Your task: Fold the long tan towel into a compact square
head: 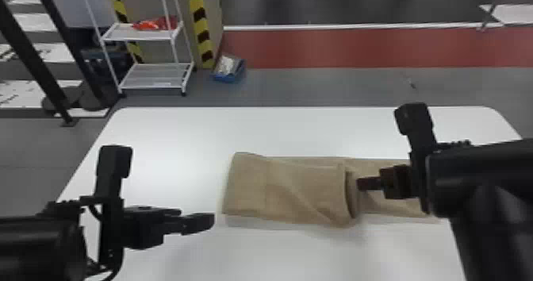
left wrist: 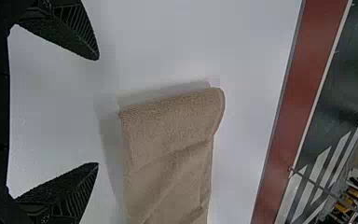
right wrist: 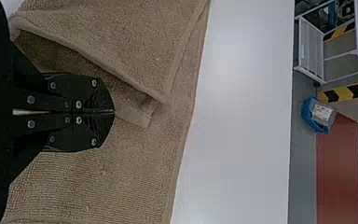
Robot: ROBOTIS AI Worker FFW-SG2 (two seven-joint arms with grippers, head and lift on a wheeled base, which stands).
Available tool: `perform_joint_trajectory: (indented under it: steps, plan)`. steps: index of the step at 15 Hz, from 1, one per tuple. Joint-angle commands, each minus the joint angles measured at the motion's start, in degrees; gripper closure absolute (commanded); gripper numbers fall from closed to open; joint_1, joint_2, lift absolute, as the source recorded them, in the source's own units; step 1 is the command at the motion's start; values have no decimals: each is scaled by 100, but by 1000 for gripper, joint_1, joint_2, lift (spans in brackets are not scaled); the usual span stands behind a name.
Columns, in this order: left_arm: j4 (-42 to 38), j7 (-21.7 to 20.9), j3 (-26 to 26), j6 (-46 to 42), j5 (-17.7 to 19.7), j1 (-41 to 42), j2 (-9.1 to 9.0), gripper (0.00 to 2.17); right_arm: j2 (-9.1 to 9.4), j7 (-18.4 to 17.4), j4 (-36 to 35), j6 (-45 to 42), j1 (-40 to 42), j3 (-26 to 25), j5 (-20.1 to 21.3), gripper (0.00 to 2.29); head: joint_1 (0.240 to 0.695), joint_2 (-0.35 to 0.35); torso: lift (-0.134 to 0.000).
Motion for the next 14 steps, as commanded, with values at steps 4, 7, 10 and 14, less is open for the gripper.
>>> perform_joint_trajectory:
  steps: [4,7,10,14]
  plan:
    - [-11,0,-31,1,-5,0,0,80,14,1,-100,-25,27,-11,-47,1328,695,51,-125]
    - [-2,0,-13,1,-5,9,9,80,14,9,-38,-25,36,32,94,1325,695,53,-125]
    - [15,0,-13,-17,-5,26,26,80,14,27,-3,-25,71,103,191,792,695,54,-125]
    - [42,0,-22,-34,-5,18,26,80,14,-8,67,-184,45,156,164,660,695,57,-125]
